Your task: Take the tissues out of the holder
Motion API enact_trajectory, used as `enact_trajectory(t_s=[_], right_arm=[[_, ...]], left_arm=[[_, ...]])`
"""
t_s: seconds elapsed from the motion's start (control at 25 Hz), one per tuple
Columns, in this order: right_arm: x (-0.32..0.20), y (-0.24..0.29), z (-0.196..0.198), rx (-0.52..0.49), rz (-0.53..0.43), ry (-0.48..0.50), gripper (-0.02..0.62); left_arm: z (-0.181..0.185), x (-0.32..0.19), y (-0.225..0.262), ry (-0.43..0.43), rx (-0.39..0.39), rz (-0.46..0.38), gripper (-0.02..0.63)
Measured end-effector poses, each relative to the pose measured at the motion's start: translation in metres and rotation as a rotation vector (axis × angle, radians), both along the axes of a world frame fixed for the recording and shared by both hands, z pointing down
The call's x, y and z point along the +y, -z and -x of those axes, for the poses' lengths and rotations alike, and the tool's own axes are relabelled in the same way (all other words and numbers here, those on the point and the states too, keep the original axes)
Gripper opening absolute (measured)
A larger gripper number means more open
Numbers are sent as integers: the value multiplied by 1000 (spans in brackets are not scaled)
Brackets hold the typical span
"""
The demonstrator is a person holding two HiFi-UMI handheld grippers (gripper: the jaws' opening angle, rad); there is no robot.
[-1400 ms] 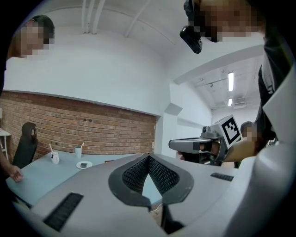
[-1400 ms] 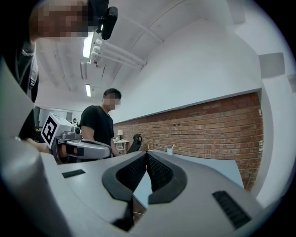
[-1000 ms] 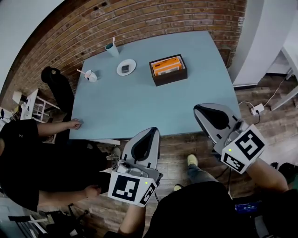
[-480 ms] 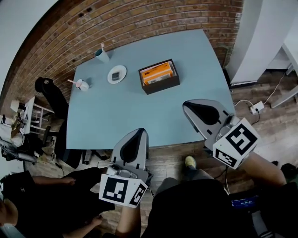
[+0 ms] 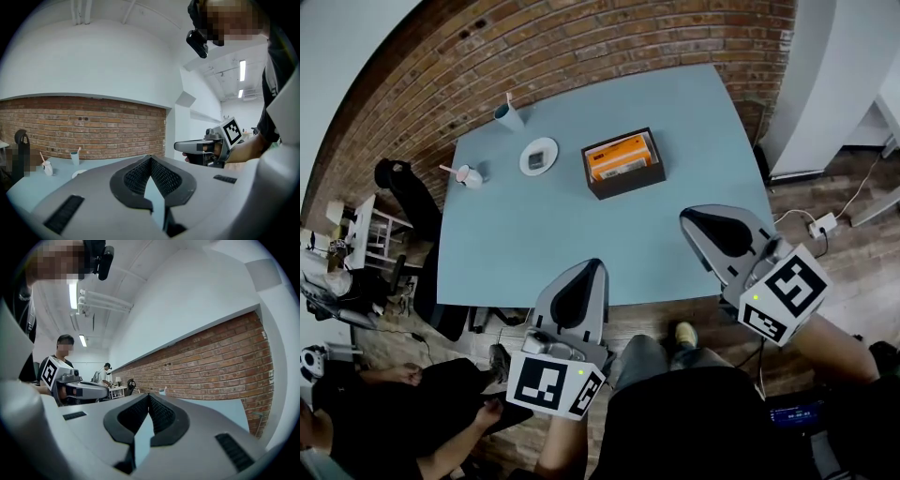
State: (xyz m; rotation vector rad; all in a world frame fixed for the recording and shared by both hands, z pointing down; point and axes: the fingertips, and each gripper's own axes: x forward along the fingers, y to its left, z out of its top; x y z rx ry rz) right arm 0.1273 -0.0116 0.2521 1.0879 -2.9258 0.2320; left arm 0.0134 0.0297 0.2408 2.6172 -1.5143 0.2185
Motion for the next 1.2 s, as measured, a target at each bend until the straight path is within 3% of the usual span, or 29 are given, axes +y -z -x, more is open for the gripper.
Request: enact_trajectory(t_s=[0.6,1.2], right_arm=[[-20,-3,12,1,-4,15,2],[-99,-7,58,45,13,-30,2]], left_arm=[[10,-21,-4,0,5,-6,2],[57,-107,-5,-54,36,3,2]])
